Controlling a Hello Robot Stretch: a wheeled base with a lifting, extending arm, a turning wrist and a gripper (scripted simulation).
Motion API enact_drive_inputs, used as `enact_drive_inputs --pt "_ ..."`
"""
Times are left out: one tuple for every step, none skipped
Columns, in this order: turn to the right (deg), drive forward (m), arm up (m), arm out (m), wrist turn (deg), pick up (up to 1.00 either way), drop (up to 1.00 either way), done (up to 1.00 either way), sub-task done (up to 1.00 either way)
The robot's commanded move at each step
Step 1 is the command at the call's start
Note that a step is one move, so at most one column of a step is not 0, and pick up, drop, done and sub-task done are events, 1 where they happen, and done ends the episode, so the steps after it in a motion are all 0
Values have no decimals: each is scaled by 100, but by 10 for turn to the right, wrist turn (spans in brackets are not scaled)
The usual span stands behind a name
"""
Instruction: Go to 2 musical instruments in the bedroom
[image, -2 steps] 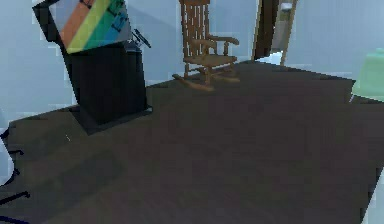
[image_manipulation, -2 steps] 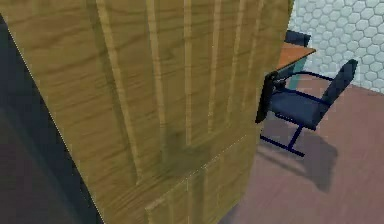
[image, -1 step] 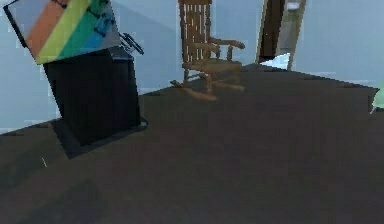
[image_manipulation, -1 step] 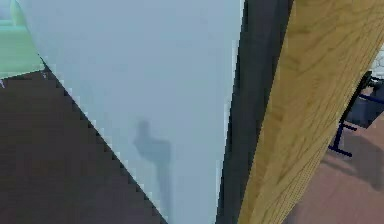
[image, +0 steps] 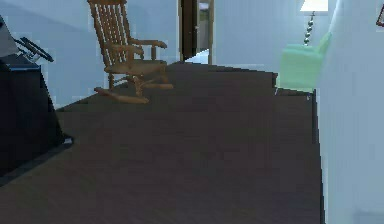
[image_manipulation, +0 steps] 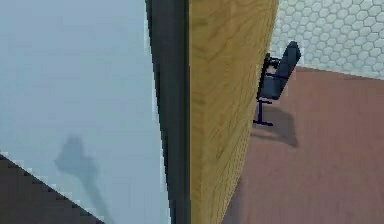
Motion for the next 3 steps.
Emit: enact_drive_inputs --pt "0 100 0 0 0 0 0 0 0" --pt "0 100 0 0 0 0 0 0 0" --pt "30 0 0 0 0 0 0 0 0"
